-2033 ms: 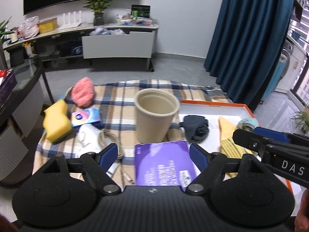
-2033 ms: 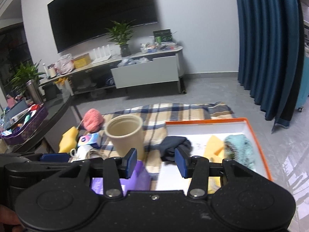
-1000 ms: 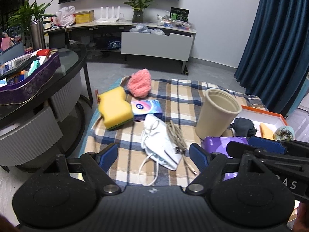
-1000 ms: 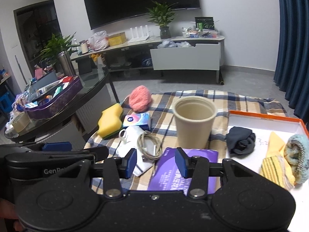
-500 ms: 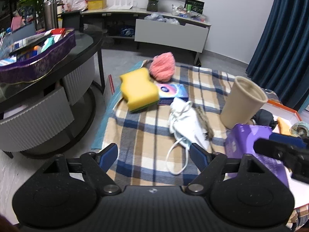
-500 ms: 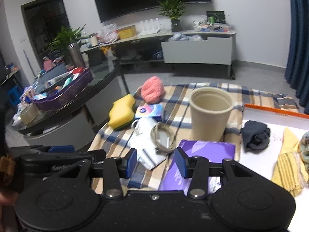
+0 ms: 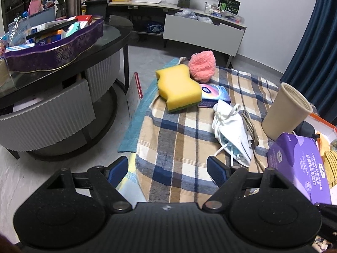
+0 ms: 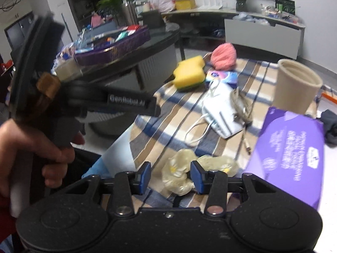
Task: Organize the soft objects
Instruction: 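Grasp the clear plastic bag with the right tool while the left tool approaches the white mask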
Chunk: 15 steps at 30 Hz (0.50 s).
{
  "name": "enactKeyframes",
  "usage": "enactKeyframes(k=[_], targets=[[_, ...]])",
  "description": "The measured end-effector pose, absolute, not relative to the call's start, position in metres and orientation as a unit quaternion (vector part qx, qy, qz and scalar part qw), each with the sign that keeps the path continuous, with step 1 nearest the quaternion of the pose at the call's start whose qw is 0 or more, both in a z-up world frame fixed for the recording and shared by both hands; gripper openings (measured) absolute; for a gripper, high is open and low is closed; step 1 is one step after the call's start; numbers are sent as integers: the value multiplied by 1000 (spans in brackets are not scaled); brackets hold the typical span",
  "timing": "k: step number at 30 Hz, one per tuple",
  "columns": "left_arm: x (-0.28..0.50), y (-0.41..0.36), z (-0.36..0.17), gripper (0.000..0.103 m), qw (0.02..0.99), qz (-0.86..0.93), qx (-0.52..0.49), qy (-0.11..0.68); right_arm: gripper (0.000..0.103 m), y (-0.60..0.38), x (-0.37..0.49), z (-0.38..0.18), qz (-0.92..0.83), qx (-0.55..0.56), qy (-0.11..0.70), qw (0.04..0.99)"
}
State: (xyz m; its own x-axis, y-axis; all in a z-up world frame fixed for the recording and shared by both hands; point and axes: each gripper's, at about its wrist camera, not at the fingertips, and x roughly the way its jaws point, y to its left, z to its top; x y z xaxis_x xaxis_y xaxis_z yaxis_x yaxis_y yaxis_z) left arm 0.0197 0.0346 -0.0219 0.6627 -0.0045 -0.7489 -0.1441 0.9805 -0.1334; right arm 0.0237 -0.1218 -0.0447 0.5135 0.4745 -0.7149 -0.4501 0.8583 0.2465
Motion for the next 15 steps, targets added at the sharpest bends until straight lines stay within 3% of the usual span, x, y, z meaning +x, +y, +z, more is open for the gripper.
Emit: enactKeyframes(k=[5, 7, 9, 15], targets=[[21, 38, -26, 84, 905, 39, -93, 413, 52, -107, 29, -61, 261, -6, 431, 864], [22, 38, -27, 84, 905, 38, -93, 414, 43, -103, 31, -69, 260, -13, 436, 861], [24, 38, -28, 84, 905, 34, -94, 413, 16, -100, 33, -75, 259, -20, 439, 860], [37, 27, -29, 89, 908, 7, -92, 409, 10, -118, 29, -57, 257, -1, 394, 883]])
